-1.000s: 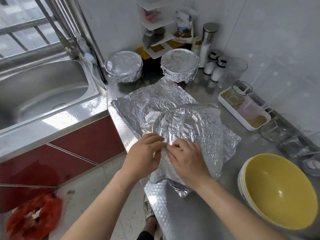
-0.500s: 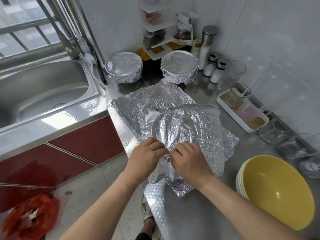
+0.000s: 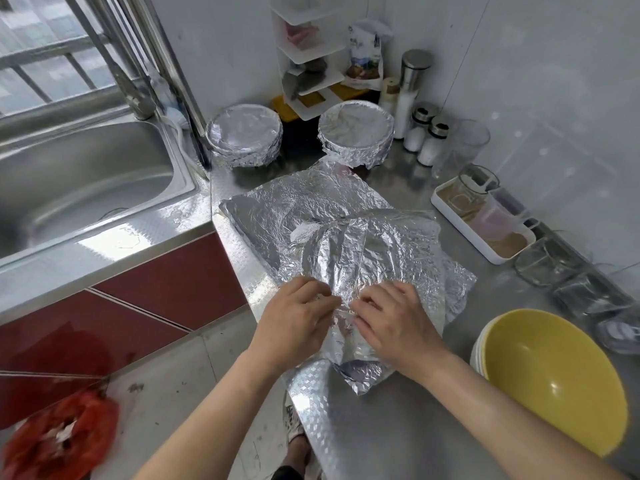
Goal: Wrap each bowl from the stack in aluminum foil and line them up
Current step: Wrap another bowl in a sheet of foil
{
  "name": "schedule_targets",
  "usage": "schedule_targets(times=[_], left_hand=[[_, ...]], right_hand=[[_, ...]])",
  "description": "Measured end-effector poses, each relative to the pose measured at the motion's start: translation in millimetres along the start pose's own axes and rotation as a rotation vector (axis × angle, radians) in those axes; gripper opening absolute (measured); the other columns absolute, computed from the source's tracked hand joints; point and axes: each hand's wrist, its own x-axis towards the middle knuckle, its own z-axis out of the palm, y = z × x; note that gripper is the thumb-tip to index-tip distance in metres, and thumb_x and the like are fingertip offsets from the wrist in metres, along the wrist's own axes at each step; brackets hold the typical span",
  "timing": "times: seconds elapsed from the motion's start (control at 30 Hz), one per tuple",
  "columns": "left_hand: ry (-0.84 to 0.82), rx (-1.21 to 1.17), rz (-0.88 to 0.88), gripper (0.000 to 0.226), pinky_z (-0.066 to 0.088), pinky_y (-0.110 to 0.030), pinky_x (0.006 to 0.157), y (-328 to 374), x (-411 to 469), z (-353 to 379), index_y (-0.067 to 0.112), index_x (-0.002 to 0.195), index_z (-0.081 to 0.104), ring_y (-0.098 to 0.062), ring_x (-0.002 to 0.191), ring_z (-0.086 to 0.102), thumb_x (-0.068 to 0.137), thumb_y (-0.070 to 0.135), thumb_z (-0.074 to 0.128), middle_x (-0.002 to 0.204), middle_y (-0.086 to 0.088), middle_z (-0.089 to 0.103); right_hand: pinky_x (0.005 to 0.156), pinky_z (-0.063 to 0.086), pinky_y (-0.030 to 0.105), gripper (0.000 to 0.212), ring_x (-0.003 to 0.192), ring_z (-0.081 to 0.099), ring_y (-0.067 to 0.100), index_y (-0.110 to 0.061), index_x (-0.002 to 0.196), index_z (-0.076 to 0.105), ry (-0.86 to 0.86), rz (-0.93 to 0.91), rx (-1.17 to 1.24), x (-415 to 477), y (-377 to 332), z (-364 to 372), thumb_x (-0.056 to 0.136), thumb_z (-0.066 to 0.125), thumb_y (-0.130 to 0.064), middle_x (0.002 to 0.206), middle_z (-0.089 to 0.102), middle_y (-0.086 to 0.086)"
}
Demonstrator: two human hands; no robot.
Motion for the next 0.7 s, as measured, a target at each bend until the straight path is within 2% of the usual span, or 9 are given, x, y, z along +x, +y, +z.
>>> schedule_targets(times=[0.13,0.3,0.43,0.53,0.7], left_hand=[[-0.040,-0.002,0.053,0.019,0.052,-0.033,0.073,2,2,6,0.020,0.100,0.076,-0.019,0.092,0.057,0.090,0.027,0.061,0.095,0.003,0.067],[-0.004,0.017,0.057,0.013,0.051,-0.036,0.070,0,7,12,0.017,0.093,0.078,-0.020,0.084,0.057,0.082,0.011,0.073,0.087,0.004,0.068],[0.080,0.005,0.045,0.020,0.048,-0.031,0.075,0,14,4,0.013,0.088,0.076,-0.020,0.091,0.055,0.086,0.008,0.057,0.090,0.000,0.069],[0.083,0.019,0.001,0.023,0.049,-0.028,0.079,-8,18,-5,0.012,0.091,0.076,-0.021,0.098,0.057,0.085,0.009,0.054,0.094,-0.001,0.070],[0.057,0.009,-0.081,0.020,0.052,-0.030,0.079,-23,11,-9,0.014,0.091,0.077,-0.018,0.101,0.060,0.087,0.013,0.057,0.098,0.002,0.072]], right_hand=[[0.082,0.037,0.036,0.009,0.084,0.058,0.020,-0.018,0.092,0.067,-0.003,-0.076,-0.071,-5,8,3,0.084,0.071,-0.015,0.093,0.062,-0.001],[0.077,0.040,0.034,0.003,0.077,0.055,0.022,-0.014,0.086,0.065,0.025,-0.087,-0.061,0,9,7,0.085,0.065,-0.011,0.084,0.060,0.001],[0.069,0.039,0.034,0.012,0.073,0.051,0.023,-0.012,0.083,0.064,0.095,-0.028,-0.052,12,-2,4,0.088,0.054,-0.014,0.079,0.056,0.003],[0.070,0.041,0.034,0.013,0.074,0.052,0.023,-0.012,0.084,0.064,0.141,0.055,-0.040,24,-17,3,0.088,0.052,-0.013,0.080,0.058,0.004],[0.068,0.044,0.035,0.012,0.074,0.054,0.023,-0.013,0.085,0.065,0.112,0.167,0.002,36,-41,20,0.089,0.054,-0.011,0.080,0.060,0.003]])
